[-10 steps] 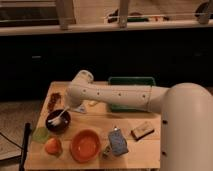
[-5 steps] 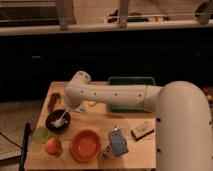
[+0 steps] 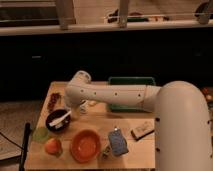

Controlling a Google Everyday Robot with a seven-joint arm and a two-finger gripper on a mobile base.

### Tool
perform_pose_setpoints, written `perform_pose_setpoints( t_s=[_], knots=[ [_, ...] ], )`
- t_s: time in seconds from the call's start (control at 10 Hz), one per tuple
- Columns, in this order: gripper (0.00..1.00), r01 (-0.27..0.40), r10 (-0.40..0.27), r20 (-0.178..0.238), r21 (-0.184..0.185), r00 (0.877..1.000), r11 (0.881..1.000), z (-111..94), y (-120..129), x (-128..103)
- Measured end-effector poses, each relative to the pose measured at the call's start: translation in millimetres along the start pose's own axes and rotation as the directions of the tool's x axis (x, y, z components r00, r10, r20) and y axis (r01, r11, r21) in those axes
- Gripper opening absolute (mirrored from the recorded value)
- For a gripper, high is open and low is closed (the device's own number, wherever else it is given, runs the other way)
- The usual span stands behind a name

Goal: Place brush in purple bowl

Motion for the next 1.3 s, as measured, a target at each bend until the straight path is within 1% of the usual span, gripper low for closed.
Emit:
perform_pose_setpoints(
  t_s=[0.3, 0.9, 1.3],
  knots=[
    [0.80, -0.003, 0.003, -0.002, 0.001, 1.000, 1.000, -0.8, 0.2, 2.3],
    [0.80, 0.018, -0.018, 0.018, 0.004, 1.000, 1.000, -7.8, 2.5, -0.5],
    [0.80, 0.020, -0.020, 0.020, 0.005, 1.000, 1.000, -8.7, 2.1, -1.1]
  ],
)
